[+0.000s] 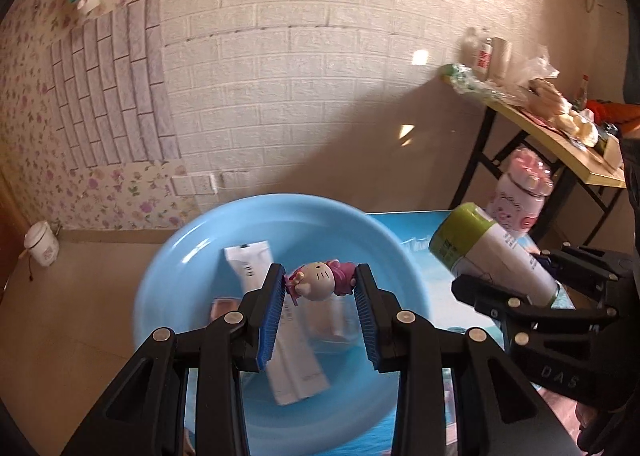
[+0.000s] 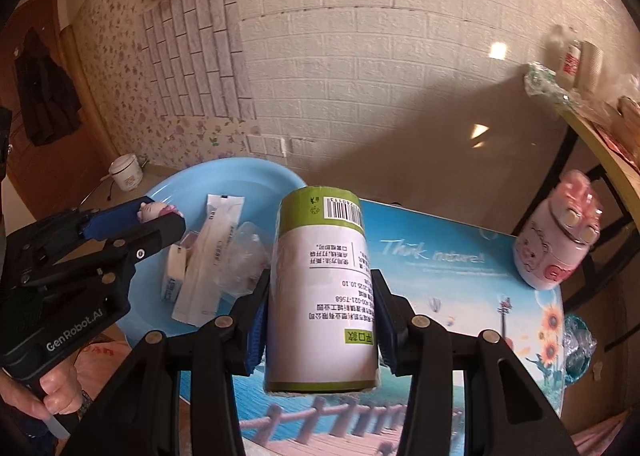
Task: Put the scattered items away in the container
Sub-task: 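Carry the figurine and white bottle over the blue basin, then open left tool dropping figurine while right tool lowers bottle into basin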
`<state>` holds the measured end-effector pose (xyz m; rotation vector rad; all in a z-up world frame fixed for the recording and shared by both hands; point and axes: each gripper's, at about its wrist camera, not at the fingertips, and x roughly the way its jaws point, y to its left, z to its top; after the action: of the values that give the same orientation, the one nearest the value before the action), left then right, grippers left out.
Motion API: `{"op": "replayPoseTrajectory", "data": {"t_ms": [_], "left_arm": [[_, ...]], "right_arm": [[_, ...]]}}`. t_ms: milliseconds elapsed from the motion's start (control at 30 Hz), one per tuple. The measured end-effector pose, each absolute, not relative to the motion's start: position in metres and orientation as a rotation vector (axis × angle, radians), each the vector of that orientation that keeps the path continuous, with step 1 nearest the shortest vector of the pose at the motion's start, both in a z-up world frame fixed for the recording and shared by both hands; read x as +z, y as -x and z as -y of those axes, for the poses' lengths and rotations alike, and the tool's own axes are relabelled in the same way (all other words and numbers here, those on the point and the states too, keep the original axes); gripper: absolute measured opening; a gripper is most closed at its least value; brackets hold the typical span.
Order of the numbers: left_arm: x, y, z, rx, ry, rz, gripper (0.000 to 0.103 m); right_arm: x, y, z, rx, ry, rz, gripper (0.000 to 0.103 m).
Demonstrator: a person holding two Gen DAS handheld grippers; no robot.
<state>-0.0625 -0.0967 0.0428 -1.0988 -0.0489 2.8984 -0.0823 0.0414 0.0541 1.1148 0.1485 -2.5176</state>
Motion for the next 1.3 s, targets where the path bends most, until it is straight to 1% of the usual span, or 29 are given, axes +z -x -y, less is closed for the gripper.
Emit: {"op": "replayPoseTrajectory", "data": {"t_ms": [400, 433, 500, 600, 1067, 1300], "left_arm": [[0.026, 0.069, 0.122, 2.925, 1.146, 0.076, 0.034], [0.025, 0.069, 0.123, 2.929, 1.148, 0.079, 0.036], [0.024, 0.068, 0.126, 2.936, 1.146, 0.088, 0.046], [0.024, 0.066, 0.129, 2.948, 1.129, 0.078, 0.048], [0.022, 0.056, 0.153, 2.994, 1.137, 0.124, 0.05], [0.016, 0.05, 0.17, 3.02, 1.162, 0.151, 0.051]], "right_arm": [[0.032, 0.096, 0.006, -2.437, -1.146, -0.193, 0.046], [0.031, 0.096, 0.008, -2.433, -1.147, -0.197, 0.046], [0.029, 0.096, 0.012, -2.426, -1.15, -0.203, 0.046], [0.025, 0.097, 0.014, -2.415, -1.153, -0.207, 0.046], [0.022, 0.1, 0.027, -2.394, -1.123, -0.226, 0.046], [0.028, 0.103, 0.031, -2.403, -1.064, -0.142, 0.046]]}}
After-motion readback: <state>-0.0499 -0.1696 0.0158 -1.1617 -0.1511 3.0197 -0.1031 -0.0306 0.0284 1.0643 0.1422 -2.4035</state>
